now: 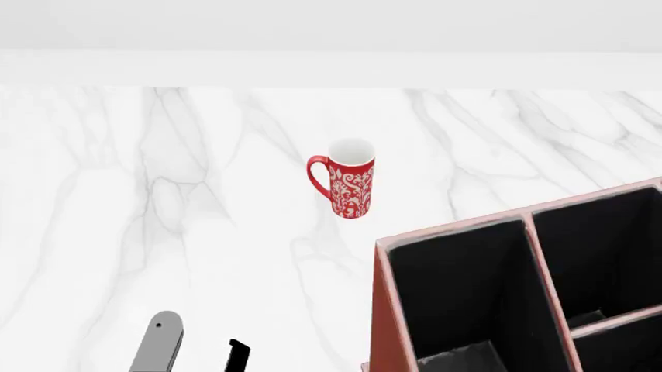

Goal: Pick up the book and place it in the left compartment of the caddy.

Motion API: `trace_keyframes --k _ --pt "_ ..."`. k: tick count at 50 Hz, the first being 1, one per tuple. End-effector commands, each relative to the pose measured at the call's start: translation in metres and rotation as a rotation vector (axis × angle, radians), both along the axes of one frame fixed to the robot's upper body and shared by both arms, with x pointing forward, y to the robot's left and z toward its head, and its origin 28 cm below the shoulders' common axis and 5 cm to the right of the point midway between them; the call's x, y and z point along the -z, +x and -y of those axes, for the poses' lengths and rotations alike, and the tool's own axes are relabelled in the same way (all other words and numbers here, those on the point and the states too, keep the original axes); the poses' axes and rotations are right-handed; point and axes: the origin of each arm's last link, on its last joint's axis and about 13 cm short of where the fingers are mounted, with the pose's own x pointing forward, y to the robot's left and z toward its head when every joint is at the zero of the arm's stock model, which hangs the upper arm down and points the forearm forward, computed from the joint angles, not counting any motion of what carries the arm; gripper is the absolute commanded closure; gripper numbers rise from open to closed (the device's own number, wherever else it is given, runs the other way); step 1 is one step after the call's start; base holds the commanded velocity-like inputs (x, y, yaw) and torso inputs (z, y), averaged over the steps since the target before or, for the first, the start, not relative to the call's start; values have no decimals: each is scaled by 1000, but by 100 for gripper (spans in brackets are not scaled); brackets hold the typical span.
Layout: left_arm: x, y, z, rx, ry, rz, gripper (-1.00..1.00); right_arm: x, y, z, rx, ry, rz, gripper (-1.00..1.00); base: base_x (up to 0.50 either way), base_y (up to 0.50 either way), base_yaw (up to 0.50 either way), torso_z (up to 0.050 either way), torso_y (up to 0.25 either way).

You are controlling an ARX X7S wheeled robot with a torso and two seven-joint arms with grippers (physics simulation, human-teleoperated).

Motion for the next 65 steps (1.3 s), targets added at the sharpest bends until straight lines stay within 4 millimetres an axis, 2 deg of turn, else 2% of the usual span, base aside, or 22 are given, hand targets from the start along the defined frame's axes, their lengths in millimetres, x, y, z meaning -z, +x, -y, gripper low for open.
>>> trace_keyframes --k 1,5,27,44,56,65 --pt "0 0 0 0 1 1 -100 -1 1 1 32 14 51 100 0 0 0 0 0" --pt "0 0 0 0 0 1 -100 -5 0 2 71 31 52 100 0 0 1 0 0" --pt "0 1 0 -7 0 1 -100 -59 -34 2 182 139 121 100 0 0 0 0 0" --pt "0 1 -1 -11 -4 0 -100 -86 -46 10 403 173 86 100 0 0 0 0 1" --pt "0 1 -1 -13 -3 -2 -100 -111 -49 19 496 218 93 100 0 0 0 0 1" --pt "0 1 -1 -15 -5 -2 -100 -122 -54 24 527 233 114 100 0 0 0 0 1"
